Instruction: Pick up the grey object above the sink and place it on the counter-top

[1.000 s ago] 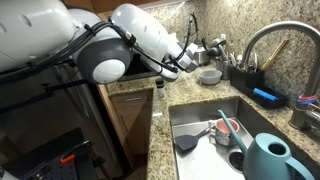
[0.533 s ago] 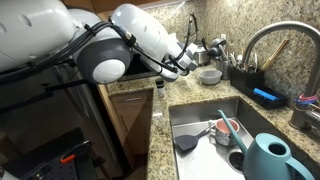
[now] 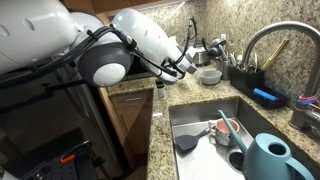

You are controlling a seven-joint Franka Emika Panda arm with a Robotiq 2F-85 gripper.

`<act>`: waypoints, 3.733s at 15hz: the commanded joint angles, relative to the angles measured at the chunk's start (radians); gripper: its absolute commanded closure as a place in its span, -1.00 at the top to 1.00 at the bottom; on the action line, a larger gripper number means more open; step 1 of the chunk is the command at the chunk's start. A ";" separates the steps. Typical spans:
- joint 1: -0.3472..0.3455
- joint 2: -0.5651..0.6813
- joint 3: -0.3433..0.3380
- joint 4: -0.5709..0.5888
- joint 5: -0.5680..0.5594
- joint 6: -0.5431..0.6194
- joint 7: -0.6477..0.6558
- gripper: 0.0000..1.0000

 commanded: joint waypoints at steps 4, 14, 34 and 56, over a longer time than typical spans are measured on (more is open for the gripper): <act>0.016 0.023 -0.008 0.005 -0.010 -0.006 -0.014 -0.91; 0.015 0.040 -0.029 0.014 -0.008 0.006 -0.019 -0.91; -0.002 0.041 -0.094 0.047 0.068 -0.005 -0.016 -0.91; -0.014 0.041 -0.120 0.053 0.098 -0.073 -0.022 -0.91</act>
